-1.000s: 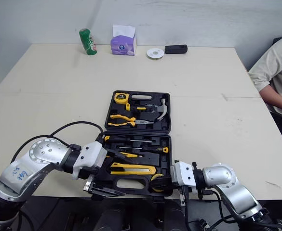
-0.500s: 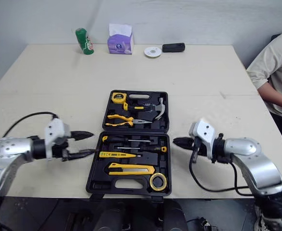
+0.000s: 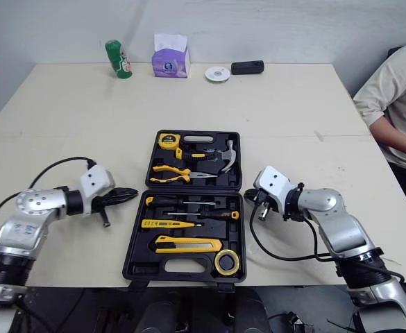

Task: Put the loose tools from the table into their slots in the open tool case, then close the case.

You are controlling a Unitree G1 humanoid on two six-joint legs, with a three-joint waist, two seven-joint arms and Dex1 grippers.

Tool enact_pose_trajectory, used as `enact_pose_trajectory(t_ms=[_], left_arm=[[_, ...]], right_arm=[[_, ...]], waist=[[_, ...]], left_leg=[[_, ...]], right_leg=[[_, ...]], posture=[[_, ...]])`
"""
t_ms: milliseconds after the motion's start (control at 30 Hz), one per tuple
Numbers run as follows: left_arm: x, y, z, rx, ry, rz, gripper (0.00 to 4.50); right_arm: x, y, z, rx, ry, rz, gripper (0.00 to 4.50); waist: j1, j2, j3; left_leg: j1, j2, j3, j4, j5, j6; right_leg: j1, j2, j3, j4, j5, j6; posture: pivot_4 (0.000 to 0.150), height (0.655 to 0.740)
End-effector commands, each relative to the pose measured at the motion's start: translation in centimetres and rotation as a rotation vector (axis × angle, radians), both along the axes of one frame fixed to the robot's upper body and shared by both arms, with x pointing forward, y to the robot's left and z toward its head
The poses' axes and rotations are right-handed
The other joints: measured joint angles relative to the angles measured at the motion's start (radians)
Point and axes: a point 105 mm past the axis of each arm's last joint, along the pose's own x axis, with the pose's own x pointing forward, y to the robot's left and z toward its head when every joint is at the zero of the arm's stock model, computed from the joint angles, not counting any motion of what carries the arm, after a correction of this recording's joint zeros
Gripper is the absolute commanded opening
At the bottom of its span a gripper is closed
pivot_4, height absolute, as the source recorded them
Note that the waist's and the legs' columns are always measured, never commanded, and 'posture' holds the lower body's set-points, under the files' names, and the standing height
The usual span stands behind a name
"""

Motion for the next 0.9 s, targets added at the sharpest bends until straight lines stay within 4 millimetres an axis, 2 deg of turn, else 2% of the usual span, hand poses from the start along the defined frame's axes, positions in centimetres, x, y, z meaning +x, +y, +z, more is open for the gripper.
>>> enact_pose_trajectory(t_ms=[33,200,300,500,600,667,700,733,767,833,900], left_arm=[[0.1,-2.6,0.3,0.005,-0.020,-0.078,0.04],[0.4,-4.8,0.1,-0.030,-0.011,-0.087,0.04],[0.5,-4.9,-0.3,-0.029,0.001,-0.077,0.04],[0.6,-3.8,-0.8,-0.008,0.017,-0.030,0.04],[0.7,-2.5,-0.8,0.001,0.030,0.027,0.04],[0.5,-0.4,-0.4,0.009,0.048,0.088,0.04],[0.5,0.5,0.0,0.006,0.063,0.130,0.67],[0.4,1.2,0.5,-0.011,0.087,0.164,0.95],[0.1,1.2,1.3,-0.044,0.118,0.169,1.44],[-0.1,1.0,2.9,-0.112,0.172,0.194,2.38],[0.5,1.0,4.3,-0.163,0.217,0.266,3.53]], right_arm=[[0.3,0.6,1.4,0.026,-0.045,0.015,0.00],[0.2,1.3,1.5,0.026,-0.056,0.030,0.00],[0.2,1.1,1.5,0.011,-0.056,0.027,0.00],[0.3,-0.1,1.6,-0.045,-0.071,-0.003,0.00],[0.5,-1.1,1.5,-0.086,-0.081,-0.029,0.00],[0.7,-2.4,1.7,-0.082,-0.067,-0.080,0.00],[0.7,-2.9,1.9,-0.066,-0.050,-0.098,0.32],[0.6,-3.3,2.3,-0.044,-0.030,-0.110,0.67],[0.5,-3.4,2.8,-0.022,-0.018,-0.116,1.00],[0.7,-3.4,3.9,0.027,0.002,-0.135,1.98],[0.9,-3.2,4.9,0.084,0.036,-0.154,3.25]], waist=[[-0.002,0.000,0.000],[0.007,0.000,0.000],[0.011,0.000,0.000],[0.014,0.000,0.000],[0.014,0.000,0.000],[0.012,0.000,0.000],[0.009,0.000,0.000],[0.003,0.000,0.000],[-0.002,0.001,0.000],[-0.012,0.001,0.000],[-0.012,0.001,0.001]], left_leg=[[0.000,0.000,0.000,0.000,0.000,0.000],[0.001,-0.001,0.000,0.000,0.001,0.001],[0.001,-0.001,0.000,0.000,0.001,0.001],[0.002,-0.002,-0.001,0.000,0.001,0.001],[0.001,-0.002,-0.001,0.000,0.001,0.001],[0.001,-0.002,-0.001,0.000,0.001,0.002],[0.001,-0.002,-0.001,0.000,0.001,0.001],[0.001,-0.002,-0.001,0.000,0.001,0.001],[0.001,-0.001,-0.001,0.000,0.001,0.001],[0.001,-0.001,-0.001,0.000,0.002,0.000],[0.001,-0.001,-0.001,0.000,0.002,0.000]], right_leg=[[0.000,0.000,0.000,0.000,0.000,0.000],[0.001,-0.001,0.000,-0.001,0.000,0.000],[0.001,-0.001,0.000,-0.002,0.000,0.001],[0.001,-0.002,0.000,-0.002,0.000,0.001],[0.002,-0.002,0.000,-0.002,0.000,0.001],[0.001,-0.002,0.000,-0.002,0.000,0.001],[0.001,-0.002,0.000,-0.002,0.000,0.001],[0.001,-0.002,0.000,-0.002,0.000,0.001],[0.001,-0.001,0.001,-0.002,0.000,0.001],[0.001,-0.001,0.000,-0.002,0.000,0.001],[0.001,-0.001,0.000,-0.001,0.000,0.000]], posture=[[0.150,0.7252],[0.150,0.7252],[0.150,0.7252],[0.150,0.7252],[0.150,0.7252],[0.150,0.7252],[0.150,0.7252],[0.150,0.7252],[0.150,0.7252],[0.150,0.7252],[0.150,0.7252]])
